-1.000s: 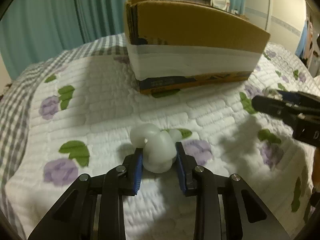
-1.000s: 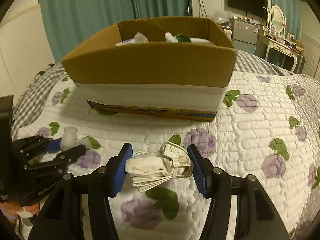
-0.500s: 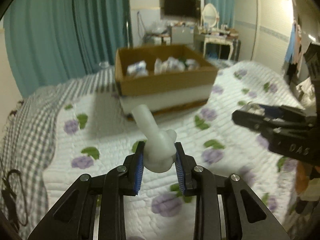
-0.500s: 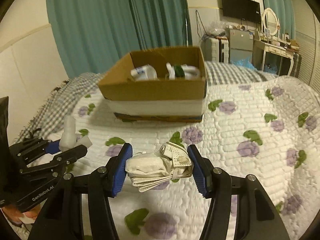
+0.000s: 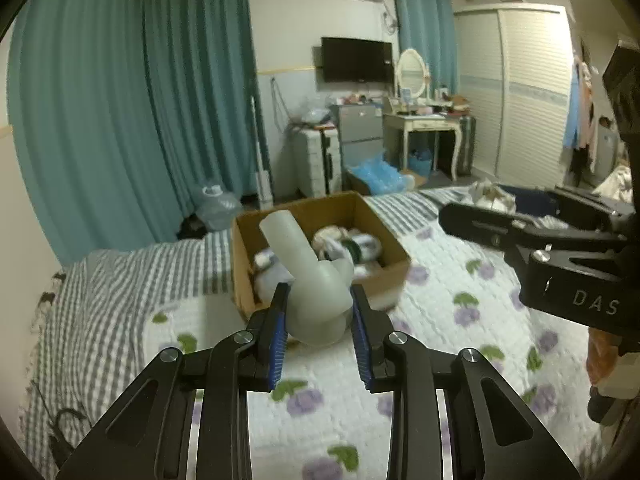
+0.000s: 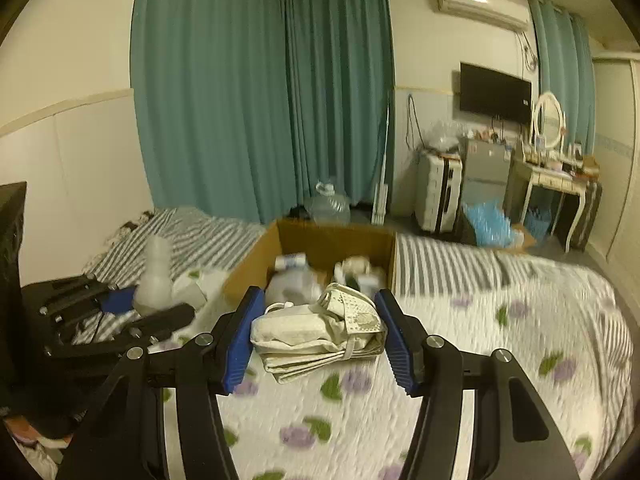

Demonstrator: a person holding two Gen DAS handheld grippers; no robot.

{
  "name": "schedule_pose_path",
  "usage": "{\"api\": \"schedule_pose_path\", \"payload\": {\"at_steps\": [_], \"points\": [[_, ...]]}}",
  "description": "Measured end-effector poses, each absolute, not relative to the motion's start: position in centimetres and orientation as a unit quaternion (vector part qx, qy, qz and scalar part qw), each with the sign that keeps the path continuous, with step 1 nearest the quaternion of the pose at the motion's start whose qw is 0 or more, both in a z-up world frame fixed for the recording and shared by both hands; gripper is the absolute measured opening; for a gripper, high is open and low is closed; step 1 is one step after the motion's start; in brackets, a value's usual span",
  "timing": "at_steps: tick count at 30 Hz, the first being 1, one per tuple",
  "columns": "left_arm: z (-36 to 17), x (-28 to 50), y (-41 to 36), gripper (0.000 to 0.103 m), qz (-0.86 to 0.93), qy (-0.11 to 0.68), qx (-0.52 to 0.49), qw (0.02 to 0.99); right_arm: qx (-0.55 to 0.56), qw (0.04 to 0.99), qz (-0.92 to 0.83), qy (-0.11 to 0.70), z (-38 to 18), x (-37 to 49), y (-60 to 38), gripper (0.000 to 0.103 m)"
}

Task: Organize soft objects
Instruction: 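Carry foam bone and mask into the box and open both tools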

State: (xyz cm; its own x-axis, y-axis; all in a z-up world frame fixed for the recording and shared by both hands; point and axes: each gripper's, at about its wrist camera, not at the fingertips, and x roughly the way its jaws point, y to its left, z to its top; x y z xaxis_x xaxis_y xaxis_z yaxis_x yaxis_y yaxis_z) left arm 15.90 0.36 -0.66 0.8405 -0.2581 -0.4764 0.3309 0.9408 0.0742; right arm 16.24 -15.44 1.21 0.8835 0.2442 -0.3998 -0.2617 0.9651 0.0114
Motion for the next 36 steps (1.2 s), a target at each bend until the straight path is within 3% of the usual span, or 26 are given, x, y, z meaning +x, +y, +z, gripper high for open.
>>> {"api": "schedule_pose_path", "payload": {"at_steps": [8, 18, 20, 22, 24, 29, 36], "points": [[-1.6, 25.6, -0.1, 0.029, -0.123, 0.247, 0.075, 0.958, -0.001, 0.966, 0.148, 0.21, 2.4, 26.9, -15.0, 0.057], [-8.3, 34.5, 0.0, 0.033, -0.119, 0.282, 0.077, 0.949, 0.033, 0.949, 0.144, 0.279, -4.5, 39.7, -14.6, 0.059], [-8.9, 34.5, -0.3, 0.034, -0.119, 0.28, 0.075, 0.95, 0.032, 0.946, 0.147, 0.287, -5.5, 41.1, -14.3, 0.069], [-9.1, 34.7, -0.5, 0.036, -0.117, 0.282, 0.073, 0.95, 0.033, 0.95, 0.139, 0.277, -5.9, 41.4, -14.4, 0.094], [-9.2, 34.8, -0.7, 0.045, -0.11, 0.293, 0.076, 0.947, 0.041, 0.952, 0.135, 0.271, -5.8, 41.6, -14.7, 0.095], [-6.2, 32.4, -0.9, 0.071, -0.083, 0.256, 0.085, 0.959, 0.031, 0.955, 0.116, 0.271, -4.0, 39.9, -15.5, 0.095], [3.6, 24.4, 0.3, 0.072, -0.07, 0.173, 0.07, 0.98, 0.015, 0.969, 0.094, 0.227, 4.6, 32.3, -17.6, 0.095]]}}
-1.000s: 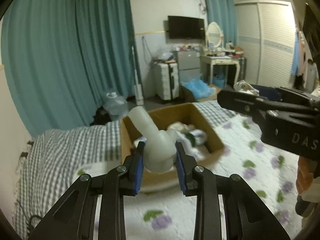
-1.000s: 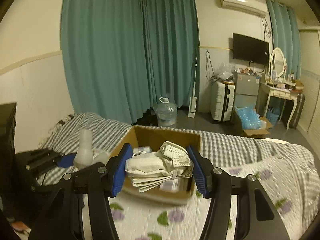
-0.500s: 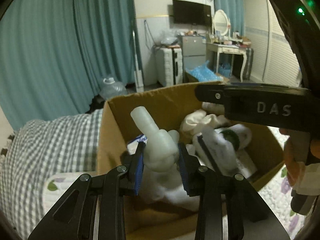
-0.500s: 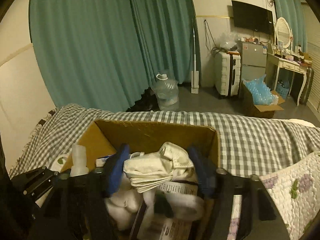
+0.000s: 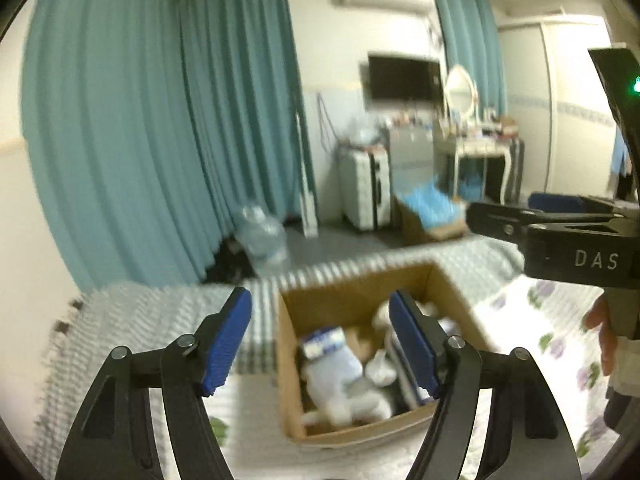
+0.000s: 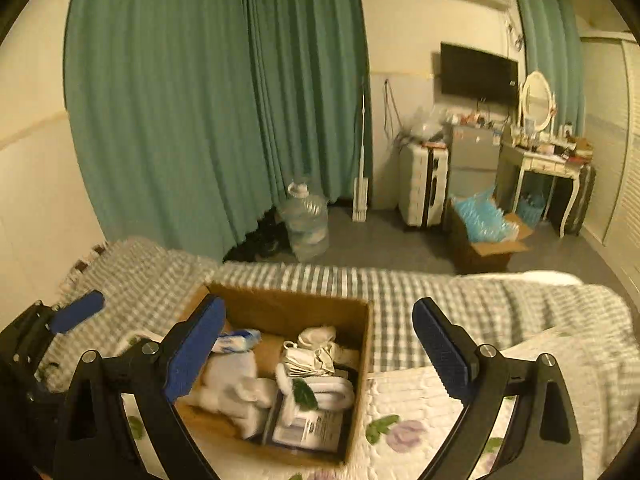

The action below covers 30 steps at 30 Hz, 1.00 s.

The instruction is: Organize soft objects

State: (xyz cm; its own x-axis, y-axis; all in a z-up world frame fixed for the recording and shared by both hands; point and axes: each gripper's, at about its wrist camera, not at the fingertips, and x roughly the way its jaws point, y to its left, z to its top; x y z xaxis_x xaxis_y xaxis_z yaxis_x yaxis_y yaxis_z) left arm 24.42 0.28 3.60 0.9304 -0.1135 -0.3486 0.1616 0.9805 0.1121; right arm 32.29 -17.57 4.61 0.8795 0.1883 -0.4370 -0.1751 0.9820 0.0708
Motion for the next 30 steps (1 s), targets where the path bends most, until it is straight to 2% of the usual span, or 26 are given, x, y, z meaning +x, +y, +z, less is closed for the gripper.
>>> {"api": "schedule_pose_path", "payload": {"at_steps": [2, 3, 4, 8, 9, 14, 22, 30], "points": [[6.6, 21.4, 0.6, 0.076, -0.06, 0.138, 0.07, 0.986, 0.011, 0.976, 0.092, 0.2, 8.4, 28.8, -18.1, 0.095], [8.0, 20.0, 0.8, 0.085, -0.055, 0.122, 0.069, 0.989, 0.005, 0.979, 0.088, 0.181, 10.3, 26.7, -18.3, 0.098], [9.9, 17.5, 1.1, 0.087, -0.052, 0.094, 0.066, 0.992, 0.001, 0.982, 0.083, 0.169, 11.6, 25.3, -18.4, 0.101], [14.4, 10.6, 1.7, 0.089, -0.047, 0.03, 0.057, 0.997, 0.011, 0.991, 0.074, 0.11, 17.2, 17.4, -19.3, 0.102], [15.1, 9.3, 1.9, 0.093, -0.042, 0.019, 0.052, 0.998, 0.016, 0.992, 0.079, 0.098, 18.1, 15.7, -19.5, 0.102], [17.3, 2.6, 2.4, 0.095, -0.032, -0.029, 0.038, 0.998, 0.001, 0.995, 0.092, 0.032, 21.3, 7.2, -19.8, 0.103], [14.3, 0.0, 3.1, 0.095, -0.032, -0.015, 0.003, 0.999, -0.04, 0.995, 0.094, -0.009, 19.1, 0.3, -18.9, 0.103], [6.7, 1.7, 3.8, 0.095, -0.007, 0.022, -0.021, 1.0, -0.04, 0.993, 0.108, 0.03, 8.6, 2.8, -17.7, 0.103]]}}
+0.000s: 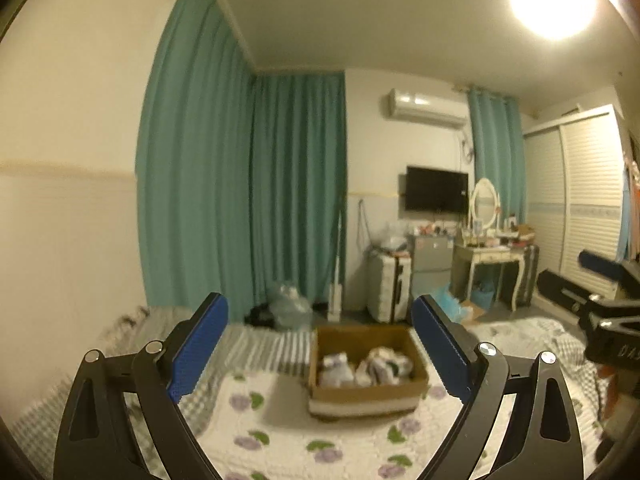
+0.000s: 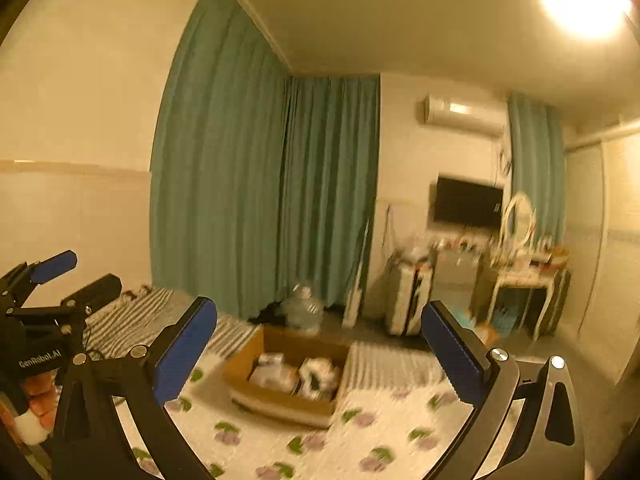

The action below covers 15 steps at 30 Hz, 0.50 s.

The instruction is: Organize soft objects

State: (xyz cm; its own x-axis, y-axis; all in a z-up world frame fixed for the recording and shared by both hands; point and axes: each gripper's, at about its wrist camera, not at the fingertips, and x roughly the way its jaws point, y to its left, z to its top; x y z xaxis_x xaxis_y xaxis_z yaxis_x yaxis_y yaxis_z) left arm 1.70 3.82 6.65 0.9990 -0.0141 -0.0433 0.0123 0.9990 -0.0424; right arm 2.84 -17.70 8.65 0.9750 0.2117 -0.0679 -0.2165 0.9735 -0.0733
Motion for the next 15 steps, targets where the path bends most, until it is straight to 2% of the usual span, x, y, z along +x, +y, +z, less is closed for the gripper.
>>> {"api": "schedule_pose_path", "payload": {"at_steps": [8, 15], "points": [[-1.8, 6.8, 2.3, 0.095, 0.025, 0.085, -0.001, 0.996, -0.021, 0.99, 0.109, 0.092, -1.4, 11.4, -17.4, 0.103], [-5.4, 9.3, 2.2, 0.095, 0.025, 0.128, -0.004, 0.991, -0.022, 0.982, 0.11, 0.15, -7.0, 16.0, -17.7, 0.103]]}}
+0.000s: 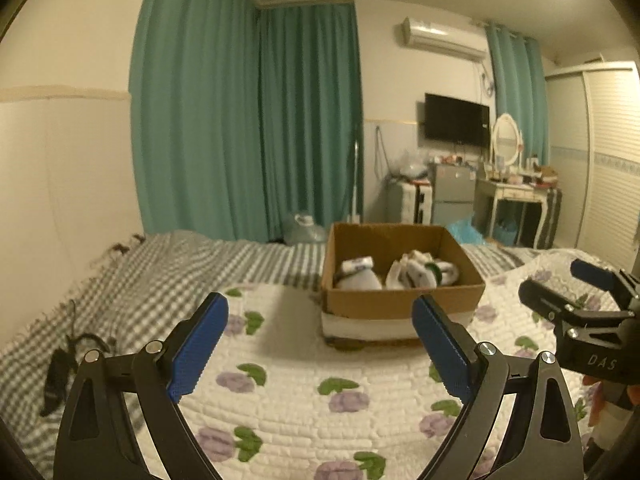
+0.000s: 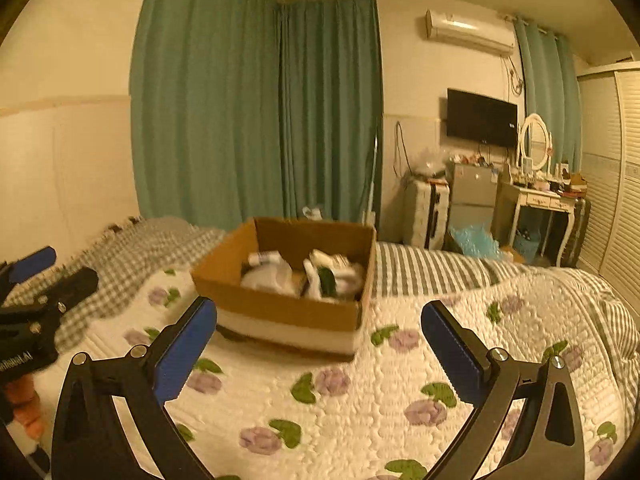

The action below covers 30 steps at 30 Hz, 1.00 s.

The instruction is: Organize soft objects

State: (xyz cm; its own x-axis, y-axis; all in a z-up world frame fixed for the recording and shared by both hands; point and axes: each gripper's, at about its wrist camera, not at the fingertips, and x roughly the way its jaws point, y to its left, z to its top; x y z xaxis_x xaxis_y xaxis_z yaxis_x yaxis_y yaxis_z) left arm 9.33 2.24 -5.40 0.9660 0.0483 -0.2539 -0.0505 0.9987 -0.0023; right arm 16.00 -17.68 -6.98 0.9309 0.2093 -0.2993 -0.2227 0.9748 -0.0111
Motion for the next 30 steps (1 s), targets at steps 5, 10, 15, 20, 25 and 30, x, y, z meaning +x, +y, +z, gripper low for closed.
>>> {"api": "schedule_pose_path", "payload": {"at_steps": [5, 10, 15, 20, 25, 30], "points": [[-6.3, 10.2, 1.7, 0.095, 0.025, 0.136, 0.005, 0.99, -0.012, 0.982, 0.105, 0.157, -7.3, 16.8, -18.2, 0.103], [-6.7, 10.5, 1.7, 0.095, 0.019, 0.142, 0.01, 0.99, -0.006, 0.982, 0.105, 0.156, -6.9, 16.3, -18.4, 0.103], [-6.5, 10.3, 1.9, 0.095, 0.014, 0.144, 0.004, 0.989, -0.004, 0.982, 0.104, 0.156, -6.7, 16.0, -18.3, 0.103], [-6.4, 10.0, 1.6, 0.095, 0.019, 0.141, 0.008, 0.99, -0.001, 0.983, 0.107, 0.152, -6.7, 15.5, -18.2, 0.103], [-6.1, 9.8, 1.2, 0.095, 0.016, 0.141, 0.01, 0.99, -0.002, 0.983, 0.11, 0.147, -6.5, 15.1, -18.0, 0.103], [-6.0, 9.7, 1.0, 0.095, 0.017, 0.14, 0.012, 0.99, -0.001, 0.983, 0.111, 0.146, -6.5, 14.9, -18.1, 0.103]]}}
